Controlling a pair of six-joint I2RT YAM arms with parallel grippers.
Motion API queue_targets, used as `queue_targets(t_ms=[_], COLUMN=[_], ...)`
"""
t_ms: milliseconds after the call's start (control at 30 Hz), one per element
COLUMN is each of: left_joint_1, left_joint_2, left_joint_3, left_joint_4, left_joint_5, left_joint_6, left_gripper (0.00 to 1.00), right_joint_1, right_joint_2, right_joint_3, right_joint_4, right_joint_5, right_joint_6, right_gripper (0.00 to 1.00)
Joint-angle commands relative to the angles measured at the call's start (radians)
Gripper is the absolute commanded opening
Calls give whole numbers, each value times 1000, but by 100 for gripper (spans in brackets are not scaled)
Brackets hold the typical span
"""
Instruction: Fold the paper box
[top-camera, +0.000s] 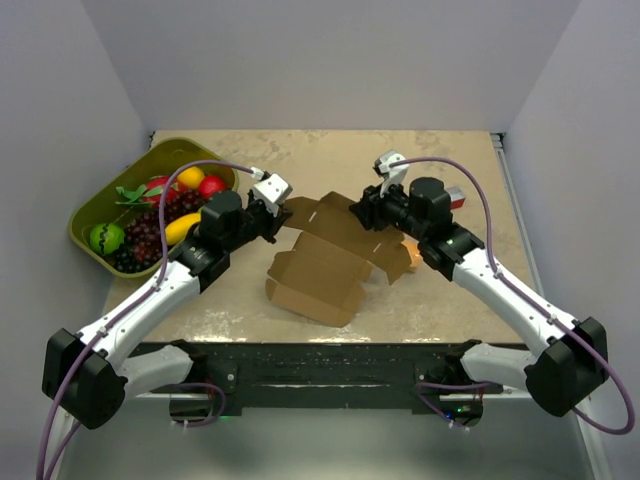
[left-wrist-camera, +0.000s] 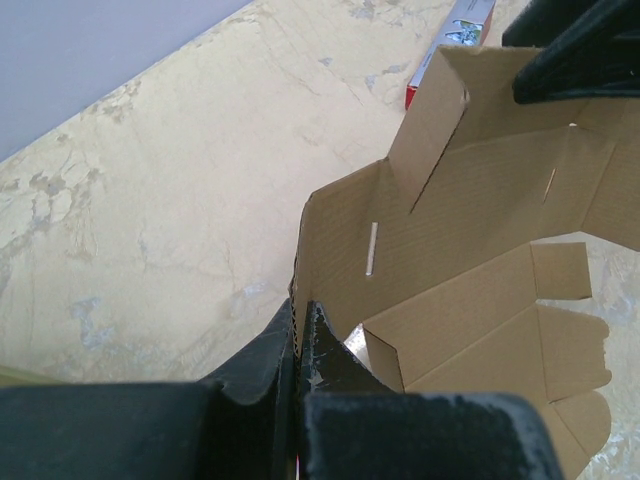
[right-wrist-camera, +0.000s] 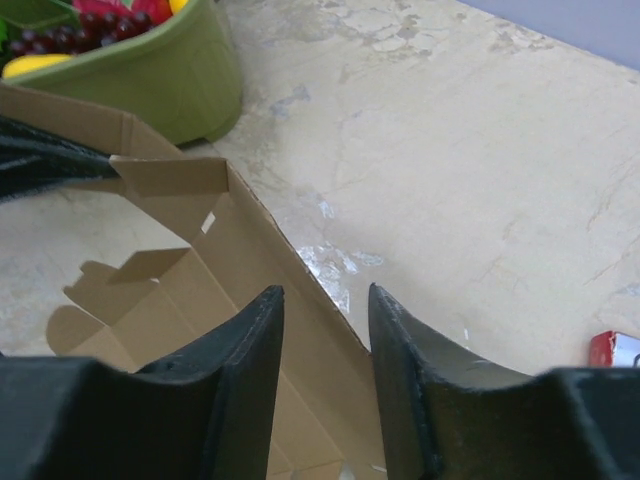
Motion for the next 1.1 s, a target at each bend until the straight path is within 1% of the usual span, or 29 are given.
queue_targets(t_ms=[0,133,167,267,400,600,833,1067], left_joint_1=[-3,-1,-3,-3,-1,-3,-1,0], left_joint_2=[-6,12,14,18,34,54,58,61], left_joint_3=[10,14,16,16,20,28,28,30], left_joint_4=[39,32,30,30,26,19,19,19], left_joint_5=[-5,-5,-4,-4,-4,4,21,24], left_joint_6=[-4,-12,-15,-19,-29,-41,-49,-52], left_gripper=[0,0,0,0,0,0,0,0], right_joint_1=[5,9,11,17,35,104,144,218], right_joint_2=[-17,-22,-22,-17,-26,-41,14,63], right_joint_3=[-25,-61,-70,-93,-130,-174,-177,-154], right_joint_4=[54,54,52,46,55,54,31,19], right_joint_5=[-34,-35,-35,-41,-48,27,111,177], right_joint_6=[-33,-34,-34,-27,-10,3,4,3], right_gripper=[26,21,18,17,17,17,20,25])
